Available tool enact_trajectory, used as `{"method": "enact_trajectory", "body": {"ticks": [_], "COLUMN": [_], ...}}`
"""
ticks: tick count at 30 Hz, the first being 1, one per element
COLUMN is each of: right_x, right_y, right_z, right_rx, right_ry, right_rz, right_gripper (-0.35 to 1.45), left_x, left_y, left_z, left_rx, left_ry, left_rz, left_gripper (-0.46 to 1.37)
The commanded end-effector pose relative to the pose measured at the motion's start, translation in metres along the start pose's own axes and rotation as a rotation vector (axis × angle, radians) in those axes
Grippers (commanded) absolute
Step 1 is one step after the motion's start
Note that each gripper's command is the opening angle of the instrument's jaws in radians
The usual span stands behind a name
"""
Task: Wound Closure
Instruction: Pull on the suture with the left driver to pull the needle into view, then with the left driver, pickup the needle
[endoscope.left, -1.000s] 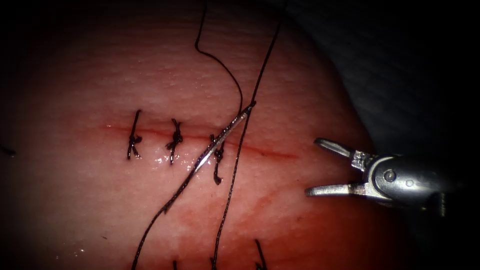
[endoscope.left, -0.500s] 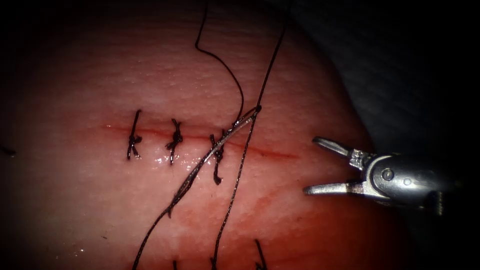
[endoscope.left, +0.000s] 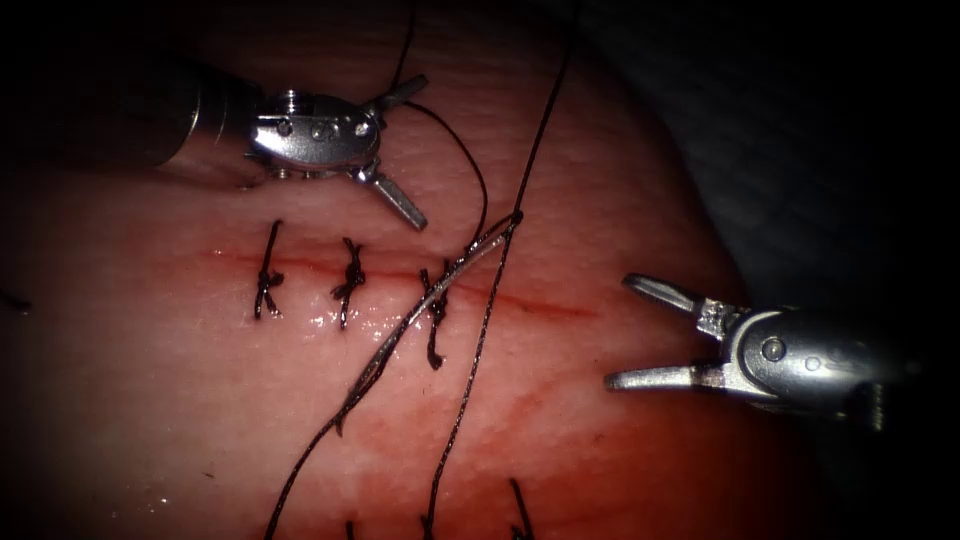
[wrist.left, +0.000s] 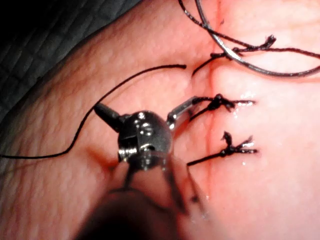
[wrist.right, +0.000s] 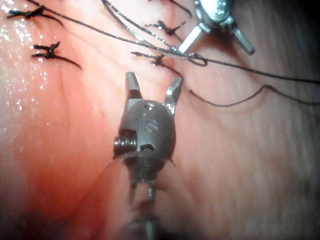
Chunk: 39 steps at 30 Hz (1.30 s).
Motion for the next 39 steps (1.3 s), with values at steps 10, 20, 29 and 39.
{"method": "enact_trajectory", "body": {"ticks": [10,20,29,39], "right_x": [0.0,0.0,-0.0001,0.0], "right_y": [0.0,0.0001,-0.0001,-0.0002], "right_z": [0.0,0.0002,0.0003,0.0004], "right_rx": [0.002,0.0,0.001,0.001], "right_ry": [-0.003,-0.003,-0.005,-0.005], "right_rz": [0.001,0.001,0.006,0.006], "right_gripper": [0.91,0.91,0.91,0.92], "left_x": [-0.0026,-0.0002,0.0049,0.0049], "left_y": [0.003,0.0059,0.0085,0.0128], "left_z": [-0.0033,-0.0047,-0.0075,-0.0065], "left_rx": [0.024,0.042,0.124,0.099], "left_ry": [0.102,0.17,0.332,0.271], "left_rz": [-0.107,-0.174,-0.167,-0.125], "left_gripper": [1.2,0.75,0.54,0.49]}}
